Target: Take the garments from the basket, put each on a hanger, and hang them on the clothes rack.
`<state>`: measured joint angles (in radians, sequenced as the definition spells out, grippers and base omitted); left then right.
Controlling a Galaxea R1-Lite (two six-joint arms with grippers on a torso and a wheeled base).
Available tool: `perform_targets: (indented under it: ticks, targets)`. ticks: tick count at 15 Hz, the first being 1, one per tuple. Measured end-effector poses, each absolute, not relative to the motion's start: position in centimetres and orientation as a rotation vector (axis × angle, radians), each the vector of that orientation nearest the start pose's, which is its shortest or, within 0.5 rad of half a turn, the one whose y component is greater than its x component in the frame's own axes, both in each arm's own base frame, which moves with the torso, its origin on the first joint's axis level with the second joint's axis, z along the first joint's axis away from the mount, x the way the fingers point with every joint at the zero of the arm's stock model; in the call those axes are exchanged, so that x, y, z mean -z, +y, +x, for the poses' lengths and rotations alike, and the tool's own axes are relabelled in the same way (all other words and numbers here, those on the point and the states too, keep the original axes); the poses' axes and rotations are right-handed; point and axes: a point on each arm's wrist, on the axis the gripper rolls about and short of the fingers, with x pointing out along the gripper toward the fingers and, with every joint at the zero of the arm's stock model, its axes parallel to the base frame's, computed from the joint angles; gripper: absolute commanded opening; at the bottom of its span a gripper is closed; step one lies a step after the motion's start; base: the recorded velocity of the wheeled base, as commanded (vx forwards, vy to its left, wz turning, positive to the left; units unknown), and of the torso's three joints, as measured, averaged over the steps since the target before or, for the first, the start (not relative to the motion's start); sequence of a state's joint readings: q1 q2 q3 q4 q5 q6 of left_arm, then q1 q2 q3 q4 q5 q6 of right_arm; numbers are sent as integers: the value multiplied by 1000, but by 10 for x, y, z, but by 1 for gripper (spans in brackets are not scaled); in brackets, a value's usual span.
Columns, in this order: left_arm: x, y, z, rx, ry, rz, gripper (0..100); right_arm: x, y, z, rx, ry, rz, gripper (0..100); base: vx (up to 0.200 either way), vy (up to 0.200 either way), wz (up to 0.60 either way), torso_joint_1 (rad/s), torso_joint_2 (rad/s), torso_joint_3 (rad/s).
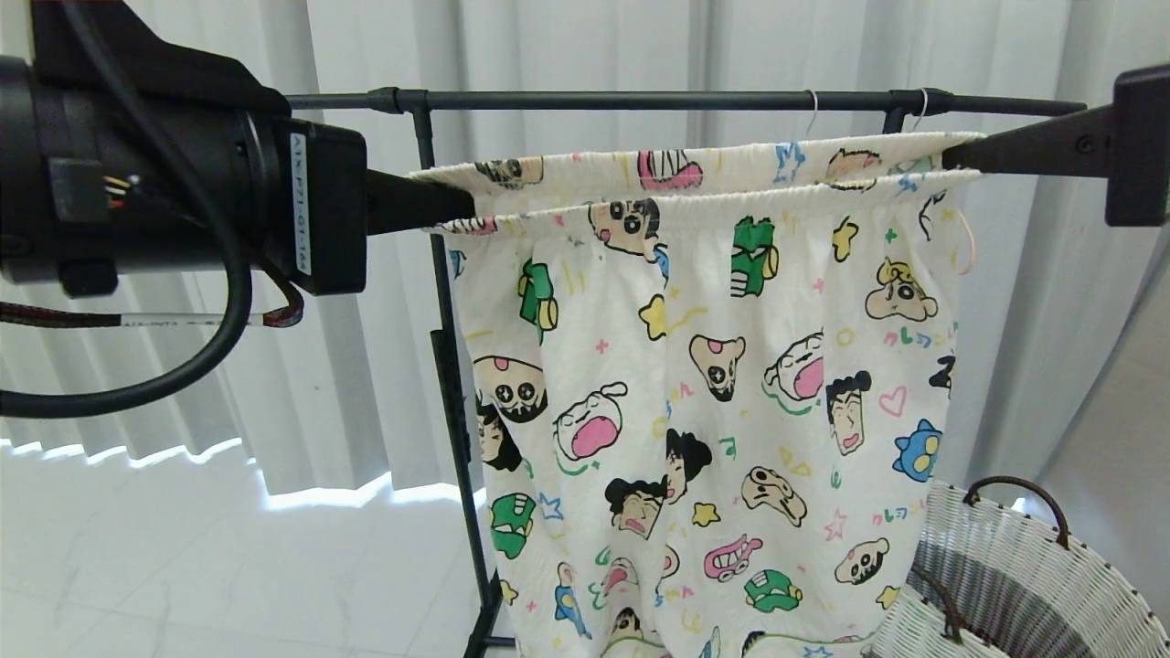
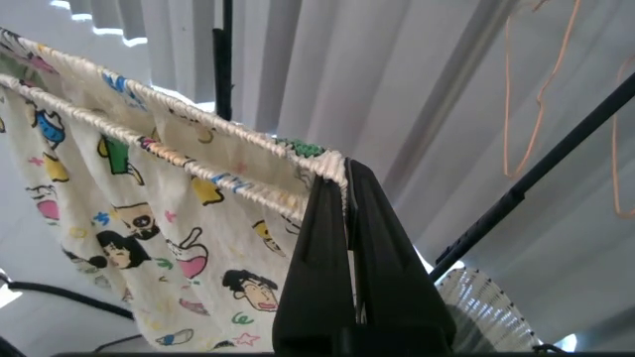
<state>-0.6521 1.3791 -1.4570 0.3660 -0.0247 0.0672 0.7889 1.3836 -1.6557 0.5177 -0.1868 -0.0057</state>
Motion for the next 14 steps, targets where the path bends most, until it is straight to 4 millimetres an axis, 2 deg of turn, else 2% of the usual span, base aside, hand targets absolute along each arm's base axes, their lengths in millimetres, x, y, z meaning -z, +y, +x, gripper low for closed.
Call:
perform_targets:
  ticks: [7,10,14]
  targets:
    - [-354,-127,165,686,239,169,0,-384,129,133,-604,268,-149,0,0,0,0,0,0,0]
    - [-360,-137,177,687,149,142,0,-381,120,114,-684,325,-176,0,0,0,0,0,0,0]
    - [-358,-161,193,721,96,132,0,-378,112,77,-911,378,-219,0,0,0,0,0,0,0]
